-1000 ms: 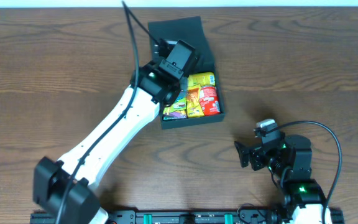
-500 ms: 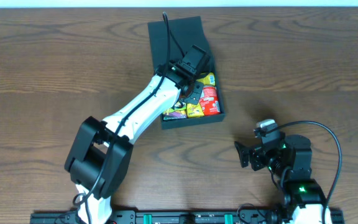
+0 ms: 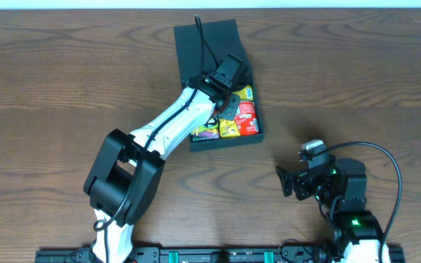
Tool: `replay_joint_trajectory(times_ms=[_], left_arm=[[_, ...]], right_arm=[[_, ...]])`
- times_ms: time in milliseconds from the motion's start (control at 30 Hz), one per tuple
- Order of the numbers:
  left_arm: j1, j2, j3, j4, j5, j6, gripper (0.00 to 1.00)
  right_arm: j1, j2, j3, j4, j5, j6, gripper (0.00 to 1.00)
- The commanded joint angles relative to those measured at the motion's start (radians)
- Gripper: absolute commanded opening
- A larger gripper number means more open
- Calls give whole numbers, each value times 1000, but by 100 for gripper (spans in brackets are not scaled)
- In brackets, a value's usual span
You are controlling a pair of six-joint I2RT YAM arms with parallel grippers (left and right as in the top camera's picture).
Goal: Pack container
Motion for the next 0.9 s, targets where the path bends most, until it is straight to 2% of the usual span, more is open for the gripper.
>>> replay_joint_trajectory(times_ms=[0,333,600,733,867], left_arm=[[5,13,1,-10,-55,13,6],[12,8,3,-18,-52,-19,6],[12,-31,56,0,34,-39,6],[12,-67,114,-24,-7,-38,6],[12,-121,175,-140,-135,-43,6]], right_arm=[[-8,-5,0,0,-6,-7,99],[-8,-5,0,0,-6,-7,99],[-8,-5,0,0,-6,-7,99],[-8,-5,0,1,-6,-7,99],[-8,-5,0,0,-6,-7,99]])
